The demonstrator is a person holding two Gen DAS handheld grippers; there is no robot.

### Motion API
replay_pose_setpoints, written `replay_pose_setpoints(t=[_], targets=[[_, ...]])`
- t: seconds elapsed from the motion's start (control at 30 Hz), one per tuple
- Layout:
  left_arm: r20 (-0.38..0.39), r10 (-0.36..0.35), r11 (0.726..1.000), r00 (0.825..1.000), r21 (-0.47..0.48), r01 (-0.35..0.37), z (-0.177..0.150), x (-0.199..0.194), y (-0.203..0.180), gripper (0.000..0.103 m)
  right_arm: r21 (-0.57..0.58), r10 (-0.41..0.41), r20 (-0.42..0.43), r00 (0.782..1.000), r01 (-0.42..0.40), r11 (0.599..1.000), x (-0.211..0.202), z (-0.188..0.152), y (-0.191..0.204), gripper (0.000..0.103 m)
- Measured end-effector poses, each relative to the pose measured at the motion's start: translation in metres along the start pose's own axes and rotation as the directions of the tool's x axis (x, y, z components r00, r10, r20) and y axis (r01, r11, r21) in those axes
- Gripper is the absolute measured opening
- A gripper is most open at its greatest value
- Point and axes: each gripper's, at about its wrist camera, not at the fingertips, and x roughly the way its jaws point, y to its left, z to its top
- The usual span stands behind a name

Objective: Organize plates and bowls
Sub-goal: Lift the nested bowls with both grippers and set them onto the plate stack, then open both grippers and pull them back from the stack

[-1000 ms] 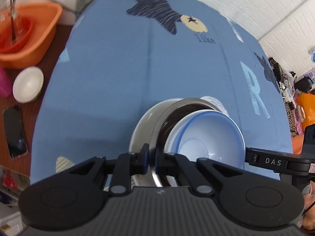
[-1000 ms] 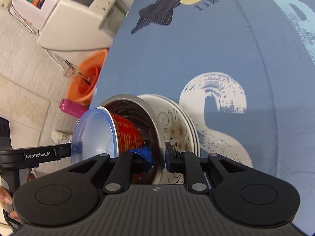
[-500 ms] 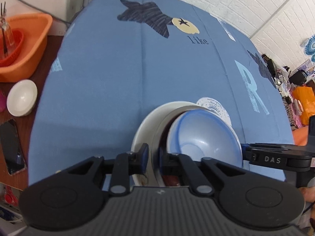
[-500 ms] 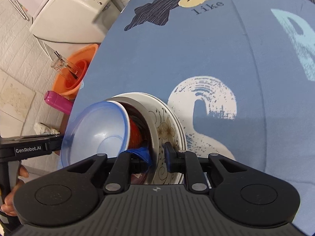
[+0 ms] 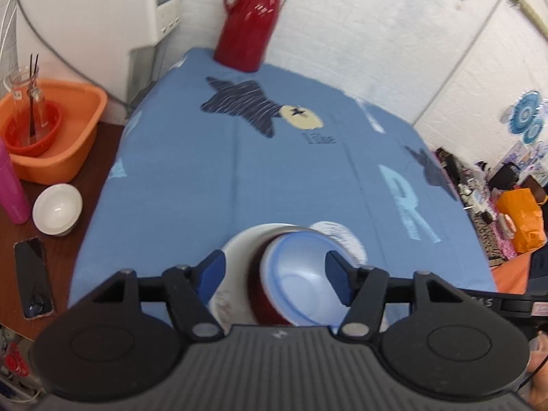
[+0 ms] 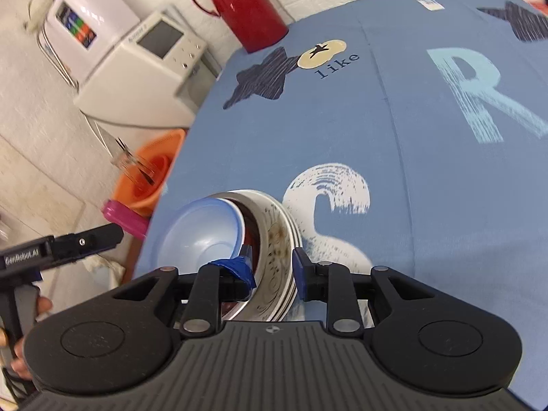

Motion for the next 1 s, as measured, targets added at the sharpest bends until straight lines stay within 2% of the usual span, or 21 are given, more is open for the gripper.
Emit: replay_pose_setpoints(t=[0.13, 0.27, 0.37, 0.47, 0.53, 0.6, 0.67, 0.77, 0.83, 1.0], targets=[[0.081, 0.013, 0.999, 0.997, 0.029, -0.015, -0.031, -0.016, -0.039, 0.066, 0.011, 0.039, 0.039, 0.998, -0.039, 0.999, -0.015, -0.03, -0.009, 0.01], [0.147, 0.056, 0.996, 0.987, 0.067, -0.067, -0.063, -0.029, -0.07, 0.067, 0.056, 0.061, 0.07, 0.996, -0.065, 0.996, -0.024, -0.057, -0.026, 0.014], [0.197, 0.071, 0.993, 0.978, 0.076, -0.087, -0.084, -0.039, -0.085, 0.068, 0.067, 0.058, 0.131, 0.99, -0.067, 0.995, -0.03, -0.076, -0.034, 0.015], [0.23, 0.079, 0.991, 0.97, 0.084, -0.1, -0.104, -0.047, -0.096, 0.069, 0.087, -0.006, 0.194, 0.981, -0.011, 0.996, -0.035, -0.094, -0.034, 0.019], [0.252, 0.098, 0.987, 0.963, 0.101, -0.127, -0.119, -0.051, -0.105, 0.069, 0.127, -0.078, 0.189, 0.979, 0.055, 0.99, -0.037, -0.106, -0.032, 0.021], [0.26, 0.11, 0.984, 0.959, 0.109, -0.142, -0.132, -0.053, -0.109, 0.069, 0.153, -0.092, 0.182, 0.979, 0.065, 0.986, -0.042, -0.12, -0.031, 0.021], [0.265, 0.104, 0.983, 0.959, 0.121, -0.14, -0.147, -0.057, -0.113, 0.07, 0.17, -0.076, 0.242, 0.967, 0.035, 0.985, -0.054, -0.135, -0.03, 0.021], [0.271, 0.114, 0.978, 0.956, 0.141, -0.156, -0.171, -0.06, -0.12, 0.07, 0.159, -0.1, 0.289, 0.952, 0.055, 0.986, -0.073, -0.152, -0.022, 0.021], [0.271, 0.121, 0.974, 0.955, 0.155, -0.167, -0.186, -0.06, -0.125, 0.07, 0.12, -0.128, 0.336, 0.933, 0.093, 0.988, -0.087, -0.165, -0.013, 0.022], [0.234, 0.099, 0.974, 0.967, 0.174, -0.142, -0.224, -0.064, -0.129, 0.07, 0.051, -0.196, 0.43, 0.881, 0.193, 0.98, -0.114, -0.204, 0.002, 0.023]])
